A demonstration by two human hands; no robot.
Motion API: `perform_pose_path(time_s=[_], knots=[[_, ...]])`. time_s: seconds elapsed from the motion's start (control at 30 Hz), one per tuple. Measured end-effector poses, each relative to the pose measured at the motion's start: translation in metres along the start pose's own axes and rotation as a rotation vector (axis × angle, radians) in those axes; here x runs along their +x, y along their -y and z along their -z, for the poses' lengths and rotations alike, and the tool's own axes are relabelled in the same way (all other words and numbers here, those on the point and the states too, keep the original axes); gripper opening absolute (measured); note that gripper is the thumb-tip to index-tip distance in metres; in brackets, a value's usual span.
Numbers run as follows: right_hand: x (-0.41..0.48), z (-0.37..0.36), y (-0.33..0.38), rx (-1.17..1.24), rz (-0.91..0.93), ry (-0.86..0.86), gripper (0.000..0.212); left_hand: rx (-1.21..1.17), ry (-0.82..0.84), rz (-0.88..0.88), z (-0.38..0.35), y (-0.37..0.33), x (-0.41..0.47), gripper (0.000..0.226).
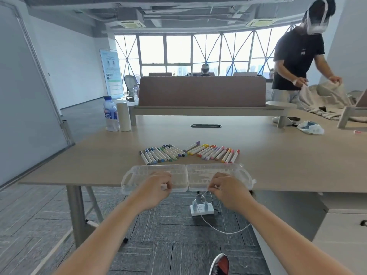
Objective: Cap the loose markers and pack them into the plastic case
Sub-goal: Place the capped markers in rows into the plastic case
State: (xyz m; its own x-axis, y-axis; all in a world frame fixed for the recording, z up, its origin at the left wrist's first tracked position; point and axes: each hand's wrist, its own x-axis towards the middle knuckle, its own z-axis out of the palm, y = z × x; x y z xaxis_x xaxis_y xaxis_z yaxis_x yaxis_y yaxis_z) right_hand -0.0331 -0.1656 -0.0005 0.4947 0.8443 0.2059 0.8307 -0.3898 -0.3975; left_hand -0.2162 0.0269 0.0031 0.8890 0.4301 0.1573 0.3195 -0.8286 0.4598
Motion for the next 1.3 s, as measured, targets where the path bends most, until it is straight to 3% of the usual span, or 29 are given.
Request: perform_pose_path(time_s=[0.33,1.3], knots=[[0.044,-0.008,-0.024,0.124,-0.071,0.042,0.01,0.013,0.053,0.038,0.0,0.012,0.04,0.024],[0.065,-0.001,-0.04,0.059,-0.095,-0.012,0.02,-0.121,0.071,0.093,-0.005,0.016,0.074,0.007]])
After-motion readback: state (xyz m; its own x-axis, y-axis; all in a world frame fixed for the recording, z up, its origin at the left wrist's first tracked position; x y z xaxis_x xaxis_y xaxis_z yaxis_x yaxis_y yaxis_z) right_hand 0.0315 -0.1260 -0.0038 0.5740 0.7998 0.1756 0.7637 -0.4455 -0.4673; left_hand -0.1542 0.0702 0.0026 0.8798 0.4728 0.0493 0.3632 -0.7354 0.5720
